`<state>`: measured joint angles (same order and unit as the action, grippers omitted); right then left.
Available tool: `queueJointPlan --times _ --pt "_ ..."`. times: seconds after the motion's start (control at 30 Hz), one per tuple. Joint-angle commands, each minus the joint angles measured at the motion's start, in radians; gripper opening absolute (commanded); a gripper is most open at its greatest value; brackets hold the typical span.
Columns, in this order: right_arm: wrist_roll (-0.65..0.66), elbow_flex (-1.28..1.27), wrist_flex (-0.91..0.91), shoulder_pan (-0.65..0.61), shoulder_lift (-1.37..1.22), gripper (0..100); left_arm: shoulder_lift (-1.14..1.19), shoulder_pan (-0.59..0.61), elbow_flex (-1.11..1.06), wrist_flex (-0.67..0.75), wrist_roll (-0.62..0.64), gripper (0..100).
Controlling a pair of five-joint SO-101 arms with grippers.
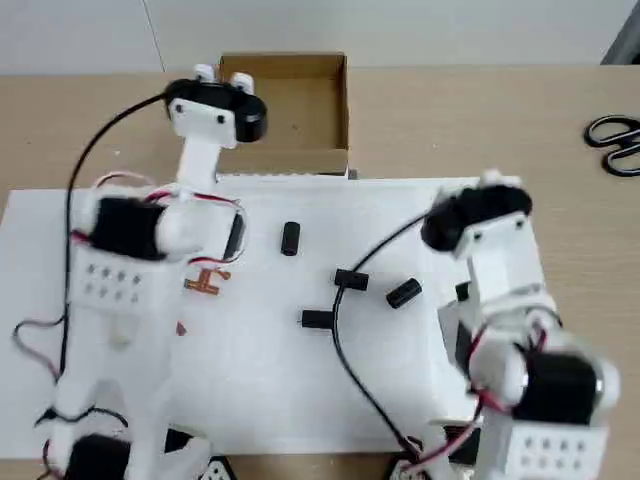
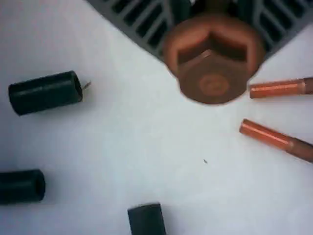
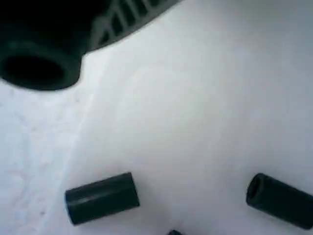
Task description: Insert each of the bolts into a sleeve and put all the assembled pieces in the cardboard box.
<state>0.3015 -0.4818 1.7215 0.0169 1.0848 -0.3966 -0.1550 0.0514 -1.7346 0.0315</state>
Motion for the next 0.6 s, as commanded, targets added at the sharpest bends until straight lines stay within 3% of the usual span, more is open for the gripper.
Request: queueJointPlan --times 0.0,0.13,0.3,0.57 --pt "0.003 -0.054 -0.076 -0.008 0.166 0.3 -0.175 0.014 0.028 -0.012 0.008 1" --pt "0.008 -0.204 -0.209 -0.008 0.371 0.3 -0.321 0.02 -0.091 0.091 0.028 1" --pt "-0.003 -0.427 -0.285 -0.008 0.595 0.3 -0.511 0.08 -0.352 0.256 0.181 1" --pt "-0.195 -0.634 -0.372 -0.05 0.725 0.3 -0.887 0.081 -0.848 0.658 0.347 1"
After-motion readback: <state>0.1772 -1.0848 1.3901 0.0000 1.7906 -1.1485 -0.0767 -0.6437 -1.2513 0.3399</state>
